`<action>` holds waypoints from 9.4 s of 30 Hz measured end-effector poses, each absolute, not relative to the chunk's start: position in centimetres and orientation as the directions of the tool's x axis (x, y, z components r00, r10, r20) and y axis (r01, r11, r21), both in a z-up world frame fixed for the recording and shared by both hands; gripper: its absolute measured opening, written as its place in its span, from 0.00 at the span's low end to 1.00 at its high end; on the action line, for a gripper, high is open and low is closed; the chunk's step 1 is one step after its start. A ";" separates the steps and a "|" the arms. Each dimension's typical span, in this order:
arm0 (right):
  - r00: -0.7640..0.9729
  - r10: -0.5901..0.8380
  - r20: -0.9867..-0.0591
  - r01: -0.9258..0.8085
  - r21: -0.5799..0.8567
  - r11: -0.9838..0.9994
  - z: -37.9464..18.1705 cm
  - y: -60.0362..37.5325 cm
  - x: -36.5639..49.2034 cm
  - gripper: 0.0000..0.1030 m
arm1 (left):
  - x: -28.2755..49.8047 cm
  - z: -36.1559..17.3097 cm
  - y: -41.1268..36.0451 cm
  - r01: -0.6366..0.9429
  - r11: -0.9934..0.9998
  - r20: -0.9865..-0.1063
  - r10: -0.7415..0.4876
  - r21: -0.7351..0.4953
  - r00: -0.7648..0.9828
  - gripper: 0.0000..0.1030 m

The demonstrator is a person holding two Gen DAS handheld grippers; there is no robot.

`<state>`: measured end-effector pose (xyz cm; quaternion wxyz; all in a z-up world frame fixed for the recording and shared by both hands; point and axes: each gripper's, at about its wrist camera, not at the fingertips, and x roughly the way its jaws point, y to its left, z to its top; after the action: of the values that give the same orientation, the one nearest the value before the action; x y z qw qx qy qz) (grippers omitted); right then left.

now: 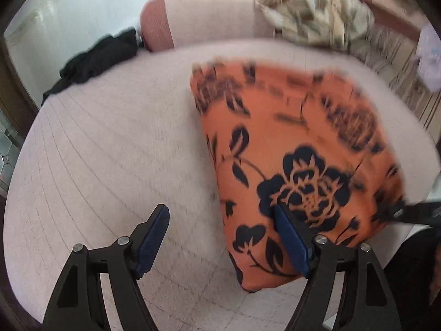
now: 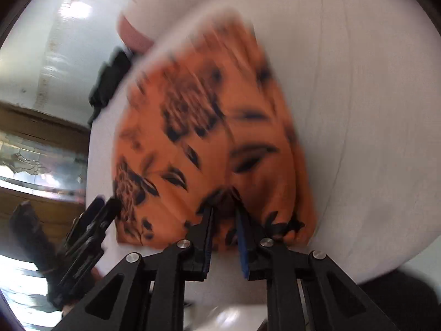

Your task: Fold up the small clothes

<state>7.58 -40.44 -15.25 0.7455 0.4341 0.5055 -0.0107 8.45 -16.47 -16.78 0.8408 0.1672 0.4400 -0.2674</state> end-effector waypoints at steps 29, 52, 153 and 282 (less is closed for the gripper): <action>0.521 0.457 -0.722 0.287 0.652 0.702 -9.8 -39.4 29.0 0.20 | 11.9 -17.7 -16.2 0.575 0.816 -0.787 -0.396 -0.065 0.473 0.93; 0.490 0.316 -0.813 0.398 0.531 0.748 -9.1 -42.7 10.8 0.24 | 12.1 -18.9 -14.8 0.484 0.845 -0.792 -0.449 -0.226 0.414 1.00; 0.858 0.032 -0.512 0.240 0.457 0.857 6.0 -40.2 -7.6 0.80 | -5.2 1.3 -16.9 0.654 0.730 -0.517 -0.488 0.200 0.703 1.00; 0.598 0.389 -0.701 0.377 0.674 0.635 -15.3 -49.7 12.6 0.80 | 15.2 -17.4 -19.6 0.645 0.705 -0.852 -0.500 -0.294 0.157 1.00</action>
<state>12.60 -49.72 -15.33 0.7850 0.4272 0.4486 0.0038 15.18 -19.64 -17.42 0.7576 0.0690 0.5277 -0.3778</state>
